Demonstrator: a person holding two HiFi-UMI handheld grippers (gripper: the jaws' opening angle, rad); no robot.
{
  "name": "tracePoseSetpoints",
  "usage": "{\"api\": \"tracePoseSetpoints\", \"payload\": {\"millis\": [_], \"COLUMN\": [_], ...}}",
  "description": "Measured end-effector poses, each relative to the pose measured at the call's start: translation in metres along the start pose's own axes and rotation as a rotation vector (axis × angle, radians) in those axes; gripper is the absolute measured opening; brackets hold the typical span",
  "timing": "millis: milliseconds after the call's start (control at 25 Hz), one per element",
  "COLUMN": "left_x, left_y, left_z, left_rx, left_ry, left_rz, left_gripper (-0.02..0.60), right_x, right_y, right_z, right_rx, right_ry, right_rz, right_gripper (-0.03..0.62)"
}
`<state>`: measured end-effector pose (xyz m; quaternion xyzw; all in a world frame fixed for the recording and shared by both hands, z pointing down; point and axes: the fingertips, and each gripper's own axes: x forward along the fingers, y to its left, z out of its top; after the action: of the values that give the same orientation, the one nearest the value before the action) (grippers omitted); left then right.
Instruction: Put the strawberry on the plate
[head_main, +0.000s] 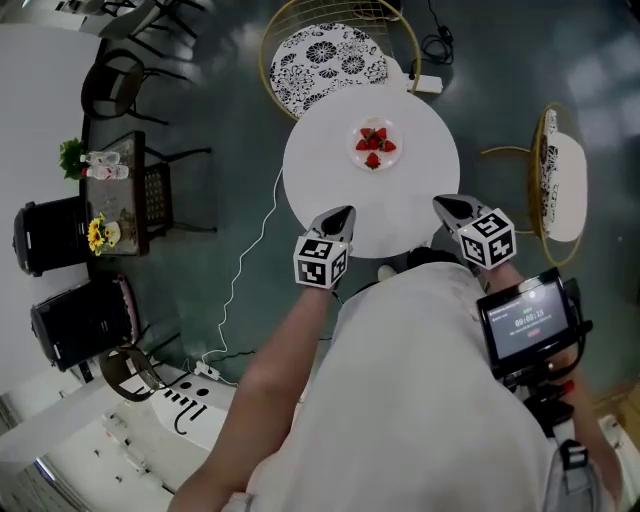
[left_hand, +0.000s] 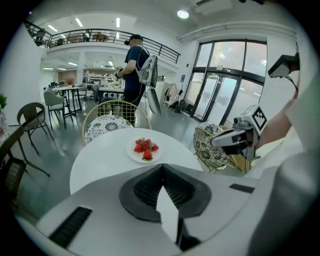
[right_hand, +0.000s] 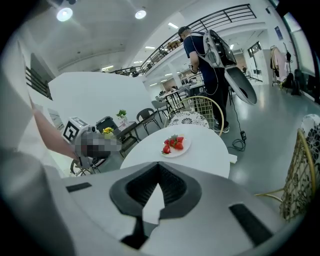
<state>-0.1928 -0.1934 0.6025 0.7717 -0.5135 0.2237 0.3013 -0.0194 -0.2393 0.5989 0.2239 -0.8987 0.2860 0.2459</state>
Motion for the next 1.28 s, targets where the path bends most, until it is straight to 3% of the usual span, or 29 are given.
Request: {"api": "tracePoseSetpoints", "payload": {"millis": [200,560,1000,1280], "left_x": [-0.051,-0.066,-0.079,-0.111], "left_y": [-0.025,-0.036,-0.035,-0.067], "left_z": [-0.008,-0.024,-0.051,-0.073], "left_rx": [-0.021,-0.056,-0.091,-0.074], "left_ry": [-0.079,-0.151,-0.156,-0.162], "left_rz": [-0.043,-0.043,-0.034,-0.052], "left_gripper": [0.006,0.006,0.006,0.006], "right_x": [-0.022,-0.018,-0.015,-0.051], "right_y": [0.049,0.076,0.083,0.117], "right_z": [0.000,-0.003,-0.013,-0.039], "right_rx": [-0.043,-0.099,-0.090,-0.092], "right_ry": [-0.030,-0.060,-0.068,-0.094], "right_rz": [0.008,0.088,0.092,0.066], "right_gripper": [0.005,0.005,0.005,0.005]}}
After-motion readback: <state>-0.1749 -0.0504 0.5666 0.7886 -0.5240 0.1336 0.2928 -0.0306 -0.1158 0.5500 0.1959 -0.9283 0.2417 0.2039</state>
